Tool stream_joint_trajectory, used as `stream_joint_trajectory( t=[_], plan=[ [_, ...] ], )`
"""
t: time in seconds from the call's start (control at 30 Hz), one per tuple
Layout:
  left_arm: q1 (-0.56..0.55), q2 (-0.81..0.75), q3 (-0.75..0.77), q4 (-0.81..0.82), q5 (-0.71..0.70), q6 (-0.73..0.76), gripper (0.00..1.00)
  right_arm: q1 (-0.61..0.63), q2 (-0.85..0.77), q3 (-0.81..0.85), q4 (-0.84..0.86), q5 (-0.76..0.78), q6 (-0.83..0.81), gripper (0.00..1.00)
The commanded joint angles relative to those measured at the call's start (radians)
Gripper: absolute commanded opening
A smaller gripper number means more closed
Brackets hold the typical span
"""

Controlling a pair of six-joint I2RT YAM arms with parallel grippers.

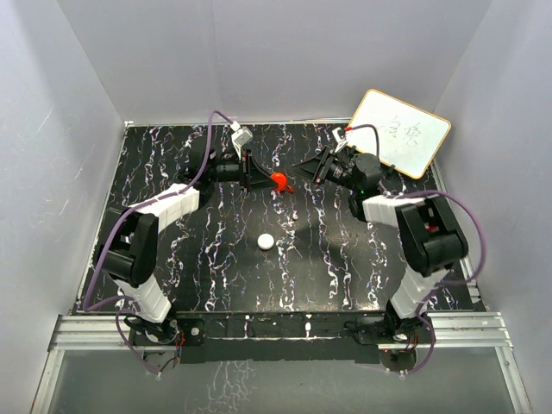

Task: Insert the wireless bluetooth earbuds into the charging case
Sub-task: Adjust the charging case.

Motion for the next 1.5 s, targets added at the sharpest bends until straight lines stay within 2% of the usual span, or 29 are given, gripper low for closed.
stream_joint_trajectory(
  t=[0.0,0.17,0.3,0.53,1.07,1.27,1.47],
  plan=[
    [0.003,-0.020,0.008,-0.048,0.077,0.031,0.00,0.000,-0.173,-0.034,-0.280,0.070,-0.420,0.35],
    [0.003,0.013,0.015,0.032,0.154,-0.014,0.00,-0.006,-0.237,-0.048,-0.287,-0.009,-0.503,0.47],
    [0.002,0.040,0.024,0.088,0.191,-0.053,0.00,-0.006,-0.215,-0.024,-0.276,-0.085,-0.502,0.47],
    [0.001,0.077,0.042,0.152,0.202,-0.115,0.00,0.000,-0.219,-0.018,-0.266,-0.105,-0.507,0.48],
    [0.000,0.104,0.074,0.122,0.196,-0.127,0.00,0.059,-0.199,0.015,-0.271,-0.123,-0.525,0.48],
    [-0.002,0.106,0.074,0.108,0.202,-0.125,0.00,0.073,-0.186,0.038,-0.276,-0.113,-0.525,0.43],
    [-0.002,0.103,0.080,0.065,0.197,-0.100,0.00,0.076,-0.178,0.041,-0.281,-0.107,-0.523,0.26]
  ],
)
